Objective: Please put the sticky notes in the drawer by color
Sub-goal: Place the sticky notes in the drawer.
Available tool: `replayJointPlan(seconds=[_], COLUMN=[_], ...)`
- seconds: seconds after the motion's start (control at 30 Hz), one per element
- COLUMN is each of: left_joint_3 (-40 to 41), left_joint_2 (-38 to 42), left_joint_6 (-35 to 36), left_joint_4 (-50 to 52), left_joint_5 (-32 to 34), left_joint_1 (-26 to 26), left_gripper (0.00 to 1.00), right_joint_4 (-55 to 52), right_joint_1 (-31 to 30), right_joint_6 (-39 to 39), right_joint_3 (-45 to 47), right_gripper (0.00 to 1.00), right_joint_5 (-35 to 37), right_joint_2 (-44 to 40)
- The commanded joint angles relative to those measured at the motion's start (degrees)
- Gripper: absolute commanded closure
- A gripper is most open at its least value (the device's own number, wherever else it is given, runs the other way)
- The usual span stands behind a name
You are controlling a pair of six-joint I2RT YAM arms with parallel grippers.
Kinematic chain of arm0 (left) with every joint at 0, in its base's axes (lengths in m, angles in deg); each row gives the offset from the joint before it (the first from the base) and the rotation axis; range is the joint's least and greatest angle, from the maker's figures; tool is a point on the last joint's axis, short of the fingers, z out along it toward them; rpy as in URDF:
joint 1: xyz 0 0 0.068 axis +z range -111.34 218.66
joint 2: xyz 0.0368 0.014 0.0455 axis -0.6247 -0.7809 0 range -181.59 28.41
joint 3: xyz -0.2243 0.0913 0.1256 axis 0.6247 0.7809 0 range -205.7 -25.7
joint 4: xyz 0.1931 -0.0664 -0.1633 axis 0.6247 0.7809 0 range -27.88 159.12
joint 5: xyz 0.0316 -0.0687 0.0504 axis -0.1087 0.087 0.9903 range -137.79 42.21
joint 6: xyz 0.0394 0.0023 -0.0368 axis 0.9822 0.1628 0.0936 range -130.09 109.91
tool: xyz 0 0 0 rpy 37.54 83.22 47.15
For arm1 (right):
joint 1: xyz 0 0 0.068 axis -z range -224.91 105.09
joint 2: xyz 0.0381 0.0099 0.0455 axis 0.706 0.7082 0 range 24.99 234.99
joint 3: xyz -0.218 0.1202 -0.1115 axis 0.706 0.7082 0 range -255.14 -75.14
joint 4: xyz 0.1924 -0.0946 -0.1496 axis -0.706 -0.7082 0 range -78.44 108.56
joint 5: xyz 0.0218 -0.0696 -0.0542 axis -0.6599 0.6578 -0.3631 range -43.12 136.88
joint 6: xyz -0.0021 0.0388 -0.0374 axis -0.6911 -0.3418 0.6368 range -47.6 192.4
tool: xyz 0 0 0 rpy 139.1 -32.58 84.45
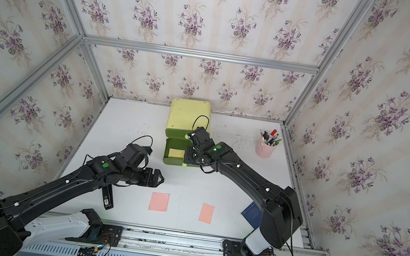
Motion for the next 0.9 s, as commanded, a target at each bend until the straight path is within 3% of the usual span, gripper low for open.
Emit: replayJointPlan(seconds=[0.0, 0.43, 0.67, 0.87], left_joint_3=[-0.57, -0.45, -0.73, -1.88], left_joint_2=[0.58, 0.52, 0.46, -0.87], left_joint_6=[0.58, 0.90, 0.92, 1.13], left_joint_4=[0.14, 0.36, 0.17, 0.04], left_joint_5=[0.44, 0.55, 0.80, 0.03], left_joint_1=[0.04, 0.04, -0.02, -0.01], left_gripper=[0.06, 0.06, 0.06, 0.06], right_joint_4=[0.90, 0.31, 0.81, 2.12], right_joint_1=[0.02, 0.34, 0.39, 0.69], right_joint_6=[1.46, 2.82, 2.50, 3.33], right_joint_3=[-0.88, -2.68, -1.29, -1.40], right_gripper=[0.50, 0.51, 0.47, 0.50], right_joint_5=[0.78, 2.32, 3.29, -3.03], right_joint_2=[1.27, 4.90, 0.66, 2.79])
